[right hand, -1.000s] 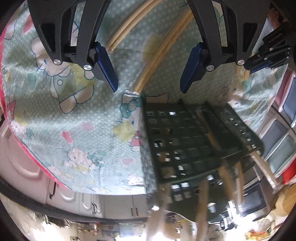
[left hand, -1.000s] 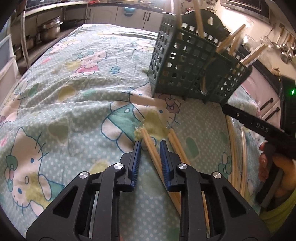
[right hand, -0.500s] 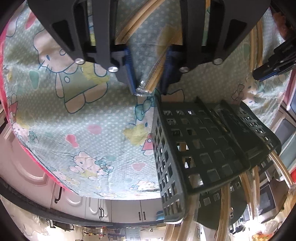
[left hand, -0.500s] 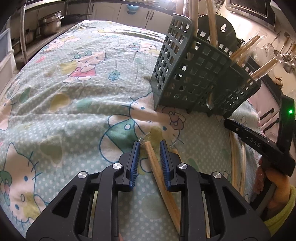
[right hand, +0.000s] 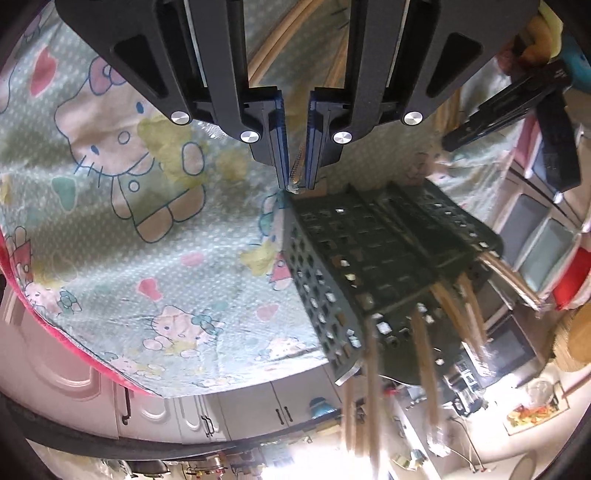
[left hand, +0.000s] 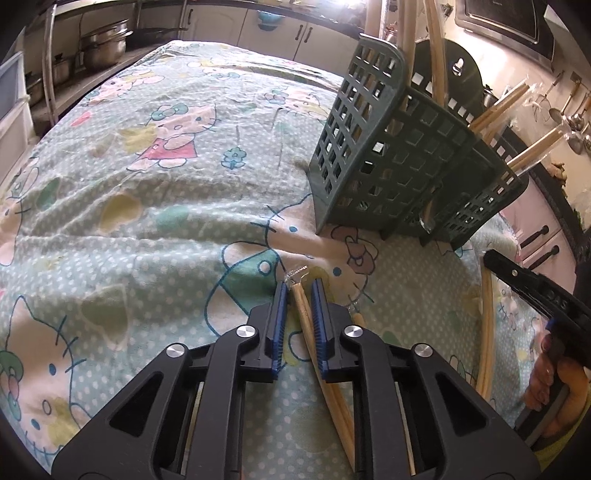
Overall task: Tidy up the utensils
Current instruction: 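Lift the held chopsticks with both tools and carry them over the basket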
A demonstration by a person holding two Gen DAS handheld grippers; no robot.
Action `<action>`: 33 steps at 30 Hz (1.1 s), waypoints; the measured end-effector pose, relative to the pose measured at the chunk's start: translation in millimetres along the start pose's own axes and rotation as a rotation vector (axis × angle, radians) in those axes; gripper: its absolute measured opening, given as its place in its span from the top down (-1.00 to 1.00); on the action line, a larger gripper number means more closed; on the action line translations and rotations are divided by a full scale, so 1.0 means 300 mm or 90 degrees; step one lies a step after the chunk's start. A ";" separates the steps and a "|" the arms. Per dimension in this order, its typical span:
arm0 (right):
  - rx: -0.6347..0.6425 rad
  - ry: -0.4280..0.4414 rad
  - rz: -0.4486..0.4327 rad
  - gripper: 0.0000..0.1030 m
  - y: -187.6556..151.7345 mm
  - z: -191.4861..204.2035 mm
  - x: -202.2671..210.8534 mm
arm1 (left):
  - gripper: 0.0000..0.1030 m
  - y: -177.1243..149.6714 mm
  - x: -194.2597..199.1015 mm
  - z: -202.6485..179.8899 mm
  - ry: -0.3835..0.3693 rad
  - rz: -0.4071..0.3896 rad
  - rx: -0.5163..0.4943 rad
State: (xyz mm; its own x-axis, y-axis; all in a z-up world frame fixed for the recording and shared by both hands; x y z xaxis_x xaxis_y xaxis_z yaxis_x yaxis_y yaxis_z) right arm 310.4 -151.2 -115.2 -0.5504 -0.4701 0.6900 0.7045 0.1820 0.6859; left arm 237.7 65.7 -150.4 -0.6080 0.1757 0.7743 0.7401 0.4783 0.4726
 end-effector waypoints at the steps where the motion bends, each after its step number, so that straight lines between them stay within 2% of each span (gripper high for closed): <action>1: 0.001 0.008 -0.004 0.83 0.005 0.005 0.011 | 0.86 0.003 0.006 0.004 -0.007 -0.001 0.010; 11: 0.021 0.069 -0.071 0.86 0.056 0.115 0.152 | 0.91 0.046 0.133 -0.045 -0.059 -0.041 0.020; 16: 0.039 0.085 -0.109 0.87 0.105 0.159 0.233 | 0.94 0.087 0.232 -0.107 -0.086 -0.080 0.005; 25: 0.070 0.096 -0.172 0.89 0.179 0.221 0.372 | 0.95 0.144 0.396 -0.242 -0.130 -0.143 -0.040; 33: 0.091 0.083 -0.217 0.89 0.217 0.236 0.468 | 0.95 0.177 0.472 -0.341 -0.159 -0.176 -0.074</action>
State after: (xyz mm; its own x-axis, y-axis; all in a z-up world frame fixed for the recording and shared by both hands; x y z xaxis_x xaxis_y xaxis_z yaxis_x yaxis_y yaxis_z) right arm 247.3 -144.3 42.8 -0.6739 -0.6289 0.3879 0.4164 0.1104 0.9025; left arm 220.4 27.9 27.5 -0.8300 0.2653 0.4907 0.5571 0.4384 0.7053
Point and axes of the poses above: each gripper's, at about its wrist camera, not at the fingertips, and x roughly against the way its jaws point, z to its left, y to its top, the point moved 10 cm from there along -x, roughly the way its jaws point, and after that the axes turned 12 degrees about x, right-handed, at the moved point
